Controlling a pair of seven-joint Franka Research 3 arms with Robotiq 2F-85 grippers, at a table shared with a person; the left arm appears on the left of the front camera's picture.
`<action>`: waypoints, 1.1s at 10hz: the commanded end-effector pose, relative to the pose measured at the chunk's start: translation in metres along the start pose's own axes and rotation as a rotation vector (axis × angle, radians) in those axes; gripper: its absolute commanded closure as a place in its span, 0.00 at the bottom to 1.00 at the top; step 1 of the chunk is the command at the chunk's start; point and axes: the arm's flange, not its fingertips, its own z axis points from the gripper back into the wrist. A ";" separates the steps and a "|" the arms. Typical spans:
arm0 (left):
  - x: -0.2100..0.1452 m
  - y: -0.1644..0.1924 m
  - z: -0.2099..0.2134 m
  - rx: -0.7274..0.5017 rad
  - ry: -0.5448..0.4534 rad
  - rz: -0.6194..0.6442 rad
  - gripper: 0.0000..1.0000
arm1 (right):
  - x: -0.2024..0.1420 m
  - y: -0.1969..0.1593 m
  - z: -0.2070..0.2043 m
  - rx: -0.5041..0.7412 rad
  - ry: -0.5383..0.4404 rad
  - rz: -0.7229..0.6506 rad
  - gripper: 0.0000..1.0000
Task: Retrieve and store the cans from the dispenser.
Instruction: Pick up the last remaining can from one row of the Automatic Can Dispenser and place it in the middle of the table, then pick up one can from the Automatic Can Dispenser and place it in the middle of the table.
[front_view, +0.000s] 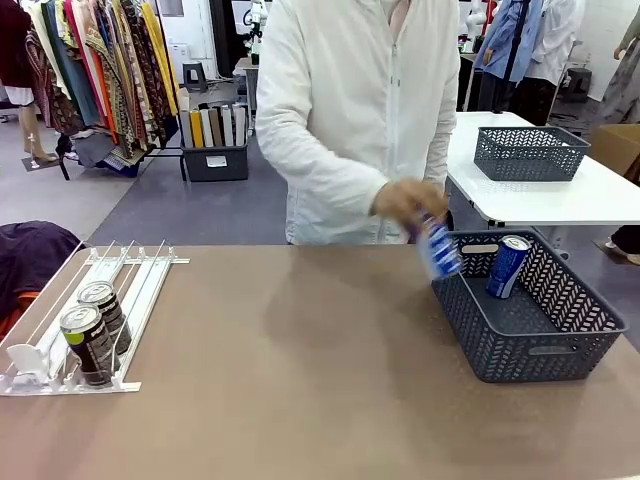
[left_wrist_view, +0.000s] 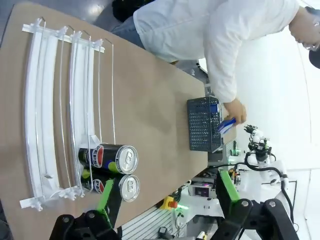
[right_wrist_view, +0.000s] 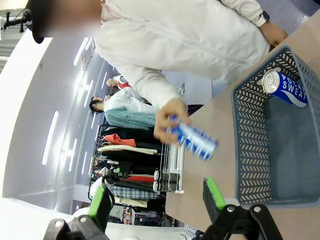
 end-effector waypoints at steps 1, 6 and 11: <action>0.003 -0.014 -0.007 0.025 0.005 -0.042 0.00 | 0.004 0.003 -0.002 0.023 -0.011 0.017 0.00; 0.003 -0.014 -0.007 0.025 0.005 -0.042 0.00 | 0.004 0.003 -0.002 0.023 -0.011 0.017 0.00; 0.003 -0.025 -0.016 0.100 0.083 -0.084 0.00 | 0.004 0.003 -0.002 0.023 -0.011 0.017 0.00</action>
